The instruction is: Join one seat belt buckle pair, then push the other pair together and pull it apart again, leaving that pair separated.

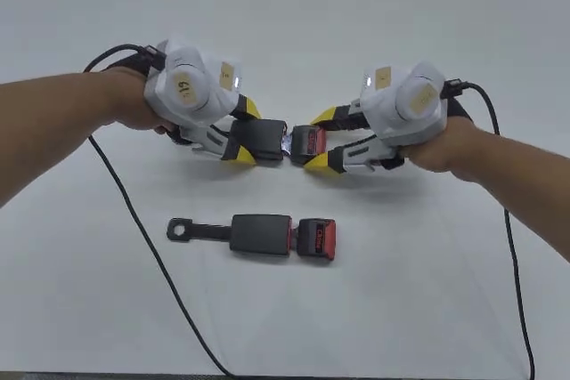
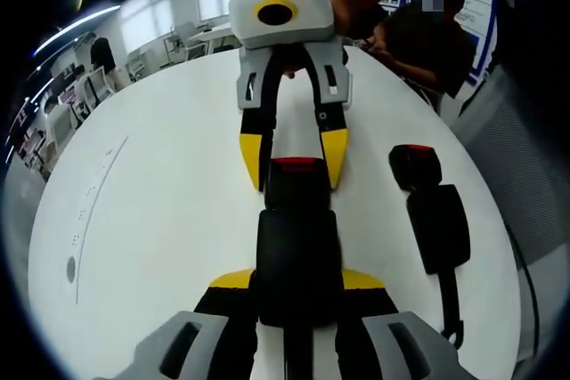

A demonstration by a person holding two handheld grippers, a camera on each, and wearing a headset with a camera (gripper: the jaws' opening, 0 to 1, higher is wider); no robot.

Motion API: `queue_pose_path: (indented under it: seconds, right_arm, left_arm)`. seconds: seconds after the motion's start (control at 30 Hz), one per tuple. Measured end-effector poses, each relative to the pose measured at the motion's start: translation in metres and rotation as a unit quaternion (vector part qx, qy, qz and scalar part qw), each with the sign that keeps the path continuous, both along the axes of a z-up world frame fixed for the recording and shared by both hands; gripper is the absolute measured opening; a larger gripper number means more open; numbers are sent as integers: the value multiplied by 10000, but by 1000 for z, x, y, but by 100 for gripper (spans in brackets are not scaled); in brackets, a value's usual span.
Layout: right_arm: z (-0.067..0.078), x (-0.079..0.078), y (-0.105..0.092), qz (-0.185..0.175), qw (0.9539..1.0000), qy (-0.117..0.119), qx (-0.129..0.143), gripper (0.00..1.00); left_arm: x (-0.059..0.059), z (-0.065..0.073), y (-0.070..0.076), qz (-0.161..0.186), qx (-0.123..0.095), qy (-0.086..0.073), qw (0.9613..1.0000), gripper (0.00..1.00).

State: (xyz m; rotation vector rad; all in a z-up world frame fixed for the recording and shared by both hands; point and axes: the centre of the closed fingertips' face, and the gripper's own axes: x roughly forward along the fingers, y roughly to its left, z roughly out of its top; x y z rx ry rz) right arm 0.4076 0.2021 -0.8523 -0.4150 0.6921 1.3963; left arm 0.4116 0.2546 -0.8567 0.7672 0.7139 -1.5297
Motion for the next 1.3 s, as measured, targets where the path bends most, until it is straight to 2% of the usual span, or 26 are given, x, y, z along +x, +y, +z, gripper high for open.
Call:
queue_pose_path:
  seconds: [0.33, 1.3]
  right_arm:
    - [0, 1, 5, -149, 9998, 4, -141, 33]
    - [-2, 1, 6, -23, 9993, -139, -357, 33]
  left_arm:
    - [-1, 0, -1, 73, 41, 32, 10000, 35]
    - [0, 0, -1, 125, 90, 89, 9998, 35]
